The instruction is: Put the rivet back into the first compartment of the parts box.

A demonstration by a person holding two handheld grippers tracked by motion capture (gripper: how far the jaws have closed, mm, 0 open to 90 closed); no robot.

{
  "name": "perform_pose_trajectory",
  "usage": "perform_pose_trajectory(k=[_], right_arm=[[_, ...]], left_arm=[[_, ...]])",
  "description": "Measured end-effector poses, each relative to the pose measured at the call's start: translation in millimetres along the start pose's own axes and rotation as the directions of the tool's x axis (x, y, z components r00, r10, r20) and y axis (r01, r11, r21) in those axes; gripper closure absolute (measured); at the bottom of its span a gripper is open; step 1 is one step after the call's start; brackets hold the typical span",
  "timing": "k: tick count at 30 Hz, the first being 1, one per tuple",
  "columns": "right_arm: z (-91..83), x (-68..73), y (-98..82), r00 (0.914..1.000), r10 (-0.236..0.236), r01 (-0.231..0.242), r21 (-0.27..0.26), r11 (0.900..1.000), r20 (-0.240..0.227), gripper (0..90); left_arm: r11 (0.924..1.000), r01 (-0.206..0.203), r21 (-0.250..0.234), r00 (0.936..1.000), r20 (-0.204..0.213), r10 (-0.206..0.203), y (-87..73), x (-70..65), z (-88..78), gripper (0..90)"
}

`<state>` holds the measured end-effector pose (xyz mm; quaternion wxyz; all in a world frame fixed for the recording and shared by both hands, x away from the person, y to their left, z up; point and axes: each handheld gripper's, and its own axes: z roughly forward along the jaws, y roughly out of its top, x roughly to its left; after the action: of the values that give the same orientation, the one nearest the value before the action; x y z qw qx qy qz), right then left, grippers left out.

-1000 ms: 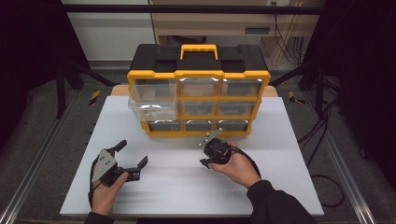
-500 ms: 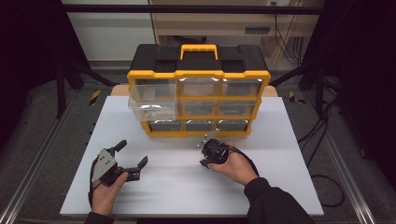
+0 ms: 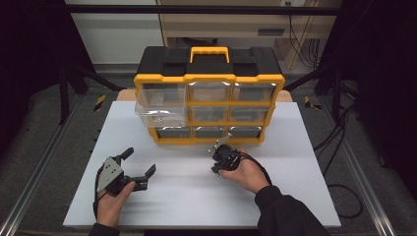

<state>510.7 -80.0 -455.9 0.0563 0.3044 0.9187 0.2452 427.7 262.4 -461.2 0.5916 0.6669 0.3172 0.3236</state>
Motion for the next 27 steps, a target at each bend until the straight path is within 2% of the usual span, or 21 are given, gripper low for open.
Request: perform_pose_trajectory(k=[4,9,17,24,26,27], right_arm=[[-1.7,-0.4,-0.8,0.9999,0.012,-0.012,-0.006,1.000,-0.003,72.8],[-1.8,-0.9,-1.7,0.9999,0.014,-0.014,-0.002,1.000,0.004,73.8],[0.7,0.9,-0.5,0.9997,0.009,-0.009,-0.007,1.000,0.020,82.1],[0.8,0.8,-0.4,0.9997,0.004,-0.004,-0.011,1.000,0.024,82.8],[0.6,-0.5,-0.4,0.9997,-0.013,0.013,-0.015,1.000,0.021,82.8],[0.3,0.2,-0.1,0.9997,0.003,-0.003,-0.020,1.000,0.024,82.8]], left_arm=[[1.0000,0.000,0.001,1.0000,0.001,0.000,-0.1,-0.2,0.2,1.0],[1.0000,-0.001,0.002,1.0000,0.002,0.001,-0.1,-0.5,0.4,1.0],[1.0000,-0.001,0.002,1.0000,0.002,0.001,-0.1,-0.4,0.4,1.1],[1.0000,0.000,0.003,1.0000,0.001,0.000,-0.2,-0.1,0.4,1.0],[1.0000,0.000,0.002,1.0000,0.001,0.000,-0.2,-0.2,0.4,1.0],[1.0000,0.000,0.002,1.0000,0.001,0.000,-0.2,-0.2,0.4,1.1]])
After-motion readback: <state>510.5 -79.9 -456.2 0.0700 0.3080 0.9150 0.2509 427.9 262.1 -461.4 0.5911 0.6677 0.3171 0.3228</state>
